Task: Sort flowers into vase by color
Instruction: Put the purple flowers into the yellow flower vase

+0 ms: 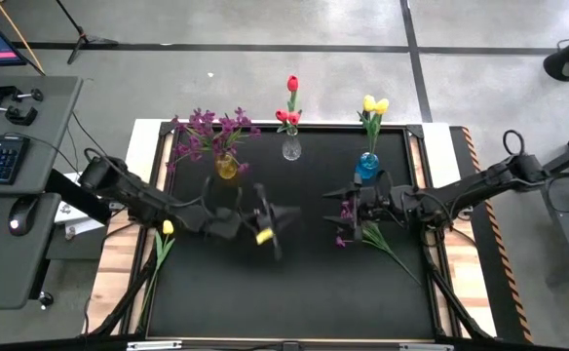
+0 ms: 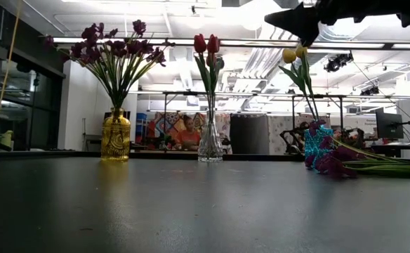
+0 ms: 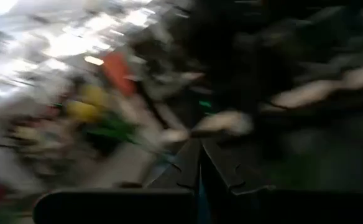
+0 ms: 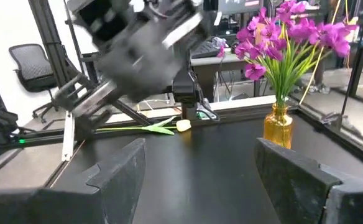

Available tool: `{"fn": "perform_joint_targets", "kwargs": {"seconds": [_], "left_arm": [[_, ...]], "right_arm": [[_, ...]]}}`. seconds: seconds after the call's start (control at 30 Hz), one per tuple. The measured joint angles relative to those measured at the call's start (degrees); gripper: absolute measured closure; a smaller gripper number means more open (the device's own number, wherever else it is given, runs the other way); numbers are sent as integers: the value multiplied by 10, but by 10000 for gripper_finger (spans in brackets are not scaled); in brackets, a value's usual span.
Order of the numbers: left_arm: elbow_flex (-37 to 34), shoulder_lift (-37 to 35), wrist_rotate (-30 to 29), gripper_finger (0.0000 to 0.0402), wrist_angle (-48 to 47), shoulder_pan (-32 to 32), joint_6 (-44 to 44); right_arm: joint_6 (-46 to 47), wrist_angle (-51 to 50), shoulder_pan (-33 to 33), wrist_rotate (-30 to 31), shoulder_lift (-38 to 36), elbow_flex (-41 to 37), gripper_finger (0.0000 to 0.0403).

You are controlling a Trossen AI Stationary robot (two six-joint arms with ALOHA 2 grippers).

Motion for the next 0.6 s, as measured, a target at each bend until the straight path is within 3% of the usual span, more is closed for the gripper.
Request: {"fn": "perform_joint_targets", "kwargs": {"seconds": [0.27, 0.47, 0.6], "left_arm": [[-7, 9, 179, 401, -163, -71, -215], [-82, 15, 215, 401, -147, -125, -328], [-158, 15, 233, 401, -70, -161, -432]], "right_arm": [[70, -63, 0, -15, -5, 0, 116], [137, -97, 2, -51, 6, 0, 116], [155, -97, 16, -63, 14, 0, 116]]}}
